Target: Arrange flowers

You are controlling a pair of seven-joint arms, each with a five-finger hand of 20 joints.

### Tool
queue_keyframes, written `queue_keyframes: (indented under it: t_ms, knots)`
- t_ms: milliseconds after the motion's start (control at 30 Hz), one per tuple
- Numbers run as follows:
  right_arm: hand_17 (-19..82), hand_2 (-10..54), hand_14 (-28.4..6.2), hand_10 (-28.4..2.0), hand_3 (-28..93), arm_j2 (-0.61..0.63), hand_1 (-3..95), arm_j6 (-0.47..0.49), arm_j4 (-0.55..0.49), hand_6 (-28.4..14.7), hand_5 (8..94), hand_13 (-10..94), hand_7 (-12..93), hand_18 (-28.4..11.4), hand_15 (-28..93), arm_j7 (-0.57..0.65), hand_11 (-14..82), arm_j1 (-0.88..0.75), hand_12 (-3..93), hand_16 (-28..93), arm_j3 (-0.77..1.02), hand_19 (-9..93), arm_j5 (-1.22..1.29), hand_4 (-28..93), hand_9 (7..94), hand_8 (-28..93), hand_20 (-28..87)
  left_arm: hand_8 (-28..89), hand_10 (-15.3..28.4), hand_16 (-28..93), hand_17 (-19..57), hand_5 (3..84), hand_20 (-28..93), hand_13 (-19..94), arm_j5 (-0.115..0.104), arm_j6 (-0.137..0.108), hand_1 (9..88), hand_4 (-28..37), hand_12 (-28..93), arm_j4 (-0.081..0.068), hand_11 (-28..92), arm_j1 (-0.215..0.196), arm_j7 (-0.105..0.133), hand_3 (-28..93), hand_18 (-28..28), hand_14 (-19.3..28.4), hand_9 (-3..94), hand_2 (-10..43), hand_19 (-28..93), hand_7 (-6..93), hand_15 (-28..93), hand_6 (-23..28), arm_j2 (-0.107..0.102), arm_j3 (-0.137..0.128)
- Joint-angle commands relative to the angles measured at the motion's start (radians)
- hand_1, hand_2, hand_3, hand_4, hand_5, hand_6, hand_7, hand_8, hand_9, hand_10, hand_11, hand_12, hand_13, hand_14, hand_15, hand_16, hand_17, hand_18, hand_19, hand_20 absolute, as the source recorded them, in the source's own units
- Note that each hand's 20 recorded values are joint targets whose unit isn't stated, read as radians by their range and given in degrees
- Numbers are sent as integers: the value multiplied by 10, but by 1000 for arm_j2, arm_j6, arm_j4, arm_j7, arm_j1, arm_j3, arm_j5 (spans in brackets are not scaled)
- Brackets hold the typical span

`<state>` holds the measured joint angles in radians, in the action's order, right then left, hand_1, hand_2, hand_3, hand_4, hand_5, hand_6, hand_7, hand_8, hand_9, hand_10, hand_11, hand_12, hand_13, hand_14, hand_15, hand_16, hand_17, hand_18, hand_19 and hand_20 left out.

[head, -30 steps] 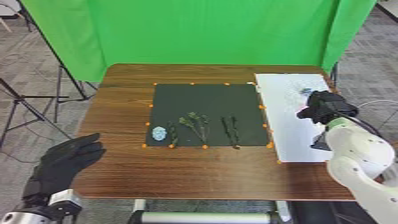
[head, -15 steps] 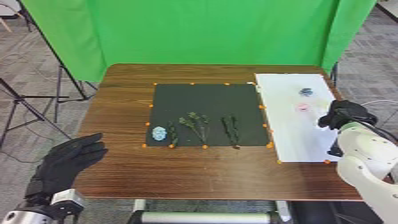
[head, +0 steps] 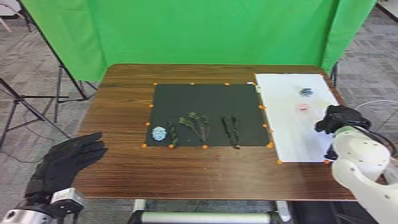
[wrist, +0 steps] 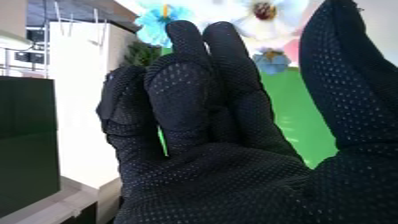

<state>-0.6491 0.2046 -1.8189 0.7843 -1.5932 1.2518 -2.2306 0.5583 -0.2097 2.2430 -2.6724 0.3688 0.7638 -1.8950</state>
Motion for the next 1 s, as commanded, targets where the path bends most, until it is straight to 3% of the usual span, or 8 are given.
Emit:
queue_keyframes:
  t_ms: [33,100,700,867,1000]
  knots:
    - [445,-59,-91,-178,814,-7,327,11,31,-85,567,684,126,-208,817,12,141,55,154,176,-35,932,-11,-271,549,-99,256,-106,226,-141,-88,457,106,272,-9,0,275,-159,109,-3,367,-3,9,831,227,284,405,40,588,196,637,130,-7,5]
    - [445,-59,-91,-178,813,-7,327,12,38,-86,569,685,124,-210,817,12,140,61,154,176,-44,932,-13,-271,550,-99,260,-106,226,-141,-88,457,106,272,-14,-8,276,-159,108,-4,367,0,12,830,227,284,405,41,589,195,638,130,-11,8]
    - [451,-66,-83,-161,810,-34,348,6,93,-77,605,702,133,-210,816,47,147,83,150,181,-109,932,-27,-281,592,-104,274,-106,226,-141,-88,457,106,274,-15,1,276,-158,108,-8,366,9,13,830,226,284,404,41,589,196,639,131,-5,15]
    - [463,-29,-69,-135,780,-11,399,-67,114,-43,637,730,154,-204,805,56,158,97,149,185,-157,932,-90,-281,650,-114,261,-106,226,-141,-88,457,106,273,-13,3,275,-158,108,-8,367,11,7,831,226,284,404,41,589,196,639,131,-4,14]
    - [486,-18,-52,-107,682,3,478,-103,130,-10,695,763,188,-195,792,57,171,108,149,198,-182,932,-108,-282,728,-23,261,-106,226,-141,-88,457,106,273,-12,3,275,-158,108,-8,367,11,8,831,227,284,404,41,589,196,639,131,-4,16]
